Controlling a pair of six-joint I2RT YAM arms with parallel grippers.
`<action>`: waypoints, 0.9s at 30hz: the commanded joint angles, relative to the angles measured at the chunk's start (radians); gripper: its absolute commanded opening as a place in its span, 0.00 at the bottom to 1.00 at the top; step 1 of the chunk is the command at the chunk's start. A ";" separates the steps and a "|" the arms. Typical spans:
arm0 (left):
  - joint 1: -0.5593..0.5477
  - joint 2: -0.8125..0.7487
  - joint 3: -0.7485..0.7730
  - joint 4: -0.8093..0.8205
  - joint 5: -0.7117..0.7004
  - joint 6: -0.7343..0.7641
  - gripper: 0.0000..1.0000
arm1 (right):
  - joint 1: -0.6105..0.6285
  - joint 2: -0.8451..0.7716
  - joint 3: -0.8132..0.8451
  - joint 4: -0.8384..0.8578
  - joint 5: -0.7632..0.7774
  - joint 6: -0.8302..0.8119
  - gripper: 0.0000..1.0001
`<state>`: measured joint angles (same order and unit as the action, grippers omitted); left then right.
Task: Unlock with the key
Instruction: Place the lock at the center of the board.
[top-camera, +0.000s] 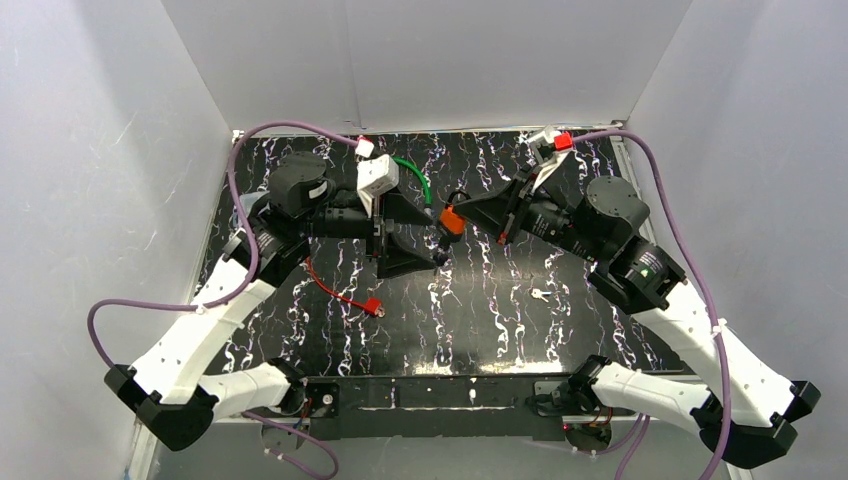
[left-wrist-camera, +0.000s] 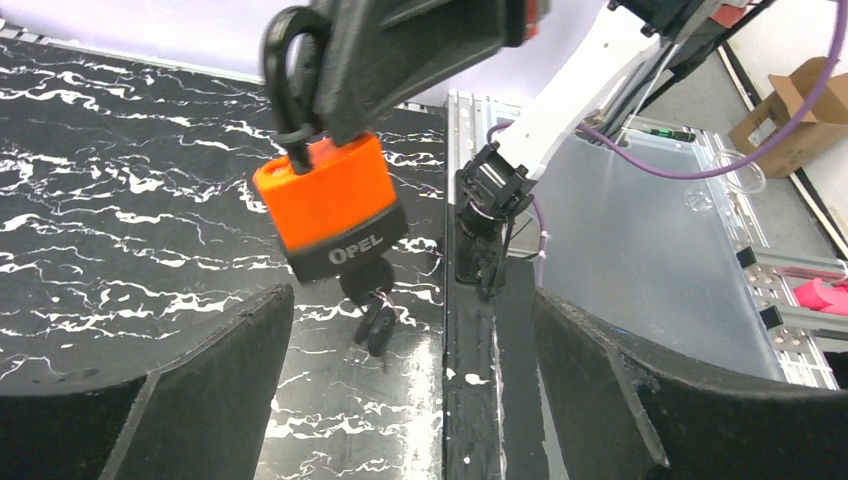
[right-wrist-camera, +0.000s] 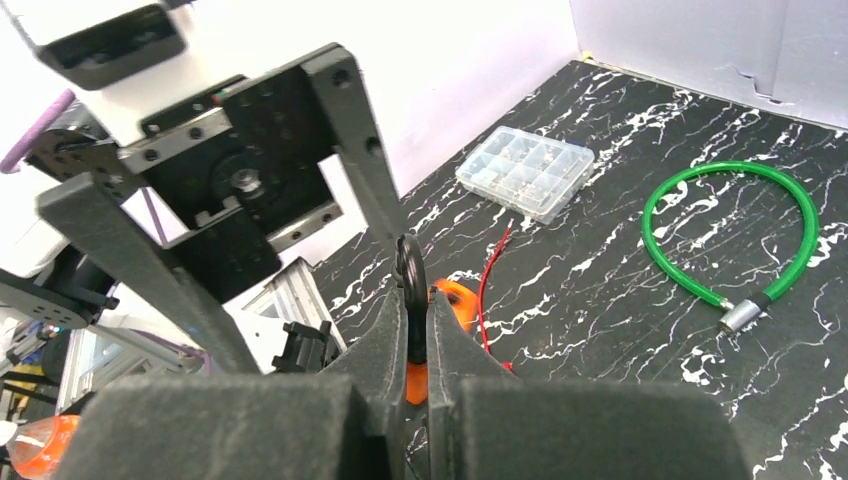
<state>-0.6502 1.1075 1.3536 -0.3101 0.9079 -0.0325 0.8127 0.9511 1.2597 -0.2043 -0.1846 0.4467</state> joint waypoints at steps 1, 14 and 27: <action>-0.002 0.018 -0.012 0.060 -0.036 -0.003 0.86 | 0.003 -0.022 -0.002 0.124 -0.038 0.011 0.01; -0.005 0.033 -0.029 0.134 -0.028 -0.075 0.85 | 0.034 -0.009 -0.023 0.155 -0.004 -0.004 0.01; 0.005 0.008 0.008 -0.010 -0.075 0.018 0.49 | 0.034 -0.124 -0.273 0.093 0.040 0.052 0.01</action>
<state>-0.6506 1.1614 1.3342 -0.2386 0.8493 -0.0801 0.8429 0.9043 1.0908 -0.1494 -0.1798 0.4615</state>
